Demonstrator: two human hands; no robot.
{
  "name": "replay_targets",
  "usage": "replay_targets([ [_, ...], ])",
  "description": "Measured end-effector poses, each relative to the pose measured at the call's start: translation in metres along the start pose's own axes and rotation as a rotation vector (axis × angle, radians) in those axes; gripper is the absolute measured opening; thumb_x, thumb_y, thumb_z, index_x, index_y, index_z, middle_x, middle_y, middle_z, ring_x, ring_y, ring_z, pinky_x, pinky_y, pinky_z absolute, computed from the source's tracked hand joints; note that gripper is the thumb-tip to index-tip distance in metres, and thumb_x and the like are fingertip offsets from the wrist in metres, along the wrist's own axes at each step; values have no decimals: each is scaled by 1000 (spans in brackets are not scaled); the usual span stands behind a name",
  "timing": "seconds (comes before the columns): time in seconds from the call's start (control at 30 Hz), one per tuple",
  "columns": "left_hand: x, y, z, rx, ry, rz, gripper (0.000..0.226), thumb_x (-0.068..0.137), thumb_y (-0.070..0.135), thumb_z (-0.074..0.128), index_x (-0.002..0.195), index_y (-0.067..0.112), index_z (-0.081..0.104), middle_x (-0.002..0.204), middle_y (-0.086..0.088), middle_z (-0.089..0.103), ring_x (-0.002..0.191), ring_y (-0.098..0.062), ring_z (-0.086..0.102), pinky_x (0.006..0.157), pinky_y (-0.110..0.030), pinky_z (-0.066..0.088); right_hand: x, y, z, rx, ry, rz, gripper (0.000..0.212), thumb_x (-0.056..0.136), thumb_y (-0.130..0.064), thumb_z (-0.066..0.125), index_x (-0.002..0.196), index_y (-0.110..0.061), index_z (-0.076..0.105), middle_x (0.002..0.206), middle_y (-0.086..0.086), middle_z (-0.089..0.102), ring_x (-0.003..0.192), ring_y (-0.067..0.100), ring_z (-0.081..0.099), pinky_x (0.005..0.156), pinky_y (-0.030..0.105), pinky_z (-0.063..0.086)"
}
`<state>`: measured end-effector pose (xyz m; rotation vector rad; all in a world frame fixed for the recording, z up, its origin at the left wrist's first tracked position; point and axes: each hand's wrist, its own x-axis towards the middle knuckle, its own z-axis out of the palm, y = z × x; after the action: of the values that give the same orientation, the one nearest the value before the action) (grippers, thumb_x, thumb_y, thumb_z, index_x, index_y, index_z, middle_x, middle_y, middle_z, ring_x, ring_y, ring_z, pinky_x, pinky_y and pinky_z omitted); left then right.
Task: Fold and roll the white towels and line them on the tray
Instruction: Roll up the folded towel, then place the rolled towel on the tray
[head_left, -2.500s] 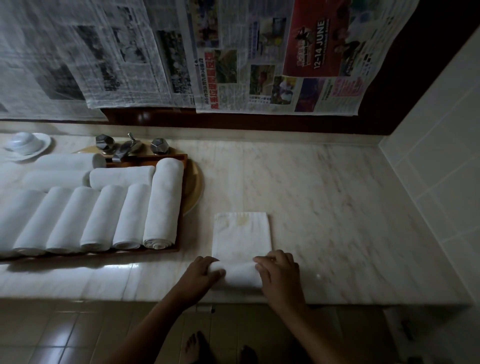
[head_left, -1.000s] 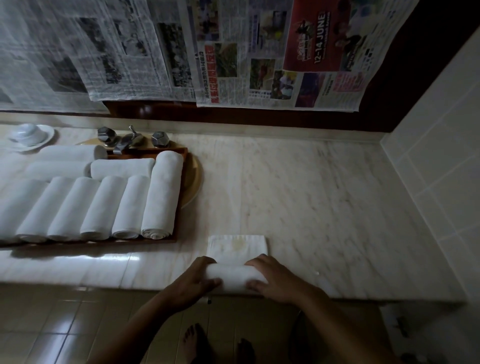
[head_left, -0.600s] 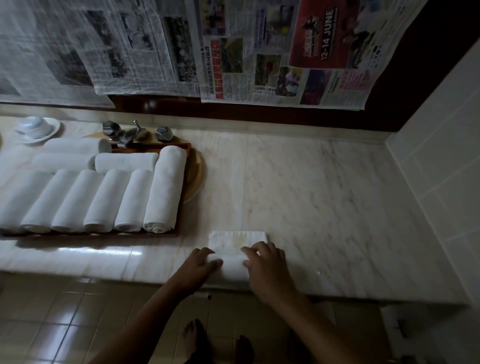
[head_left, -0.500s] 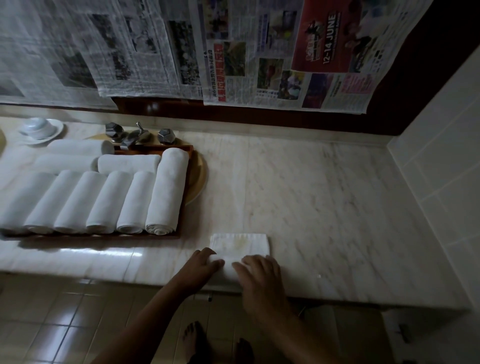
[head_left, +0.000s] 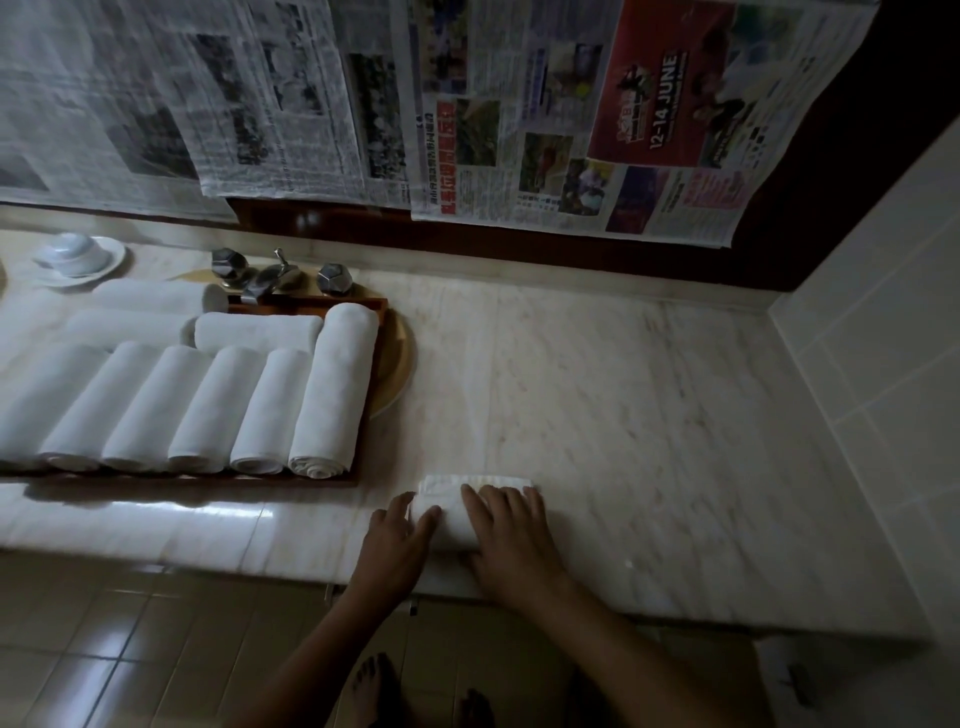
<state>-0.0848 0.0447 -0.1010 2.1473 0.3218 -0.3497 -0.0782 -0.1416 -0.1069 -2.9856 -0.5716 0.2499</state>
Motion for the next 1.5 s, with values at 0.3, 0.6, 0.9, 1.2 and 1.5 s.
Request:
replay_targets([
  [0.3,-16,-3,0,-459,-168,-216,47,100,50,56,126,10,59,101,-12,76,91,-29,74,81,-41,62,45,12,-41,116,-346,11,79,77,-65,67,137,-21,41,132,7,53,119,30,51,101,51,40],
  [0.6,-25,-10,16,-939,-235,-308,96,63,53,93,137,5,56,129,-26,64,109,-40,69,76,-40,60,-15,-8,-32,553,-345,120,67,75,-66,70,124,-26,50,119,-3,59,101,15,61,87,40,56],
  [0.9,-31,17,-6,-922,-364,34,68,75,21,83,134,4,53,125,-28,61,114,-45,63,85,-45,55,-38,6,-43,905,-229,161,141,46,-85,81,157,-48,3,153,-23,22,138,6,32,109,37,44],
  [1.2,-13,49,-45,-849,-267,207,43,83,16,75,113,-6,53,101,-18,57,97,-31,57,77,-39,50,-24,-13,-76,772,-27,37,82,73,-66,76,140,-45,33,126,-19,53,103,6,58,84,31,58],
  [1.5,-12,6,-110,-875,-18,-26,51,92,37,71,130,5,61,124,-17,70,117,-31,67,103,-44,52,11,-40,-84,663,-5,35,80,76,-79,63,140,-42,32,130,-19,48,110,4,55,90,28,53],
])
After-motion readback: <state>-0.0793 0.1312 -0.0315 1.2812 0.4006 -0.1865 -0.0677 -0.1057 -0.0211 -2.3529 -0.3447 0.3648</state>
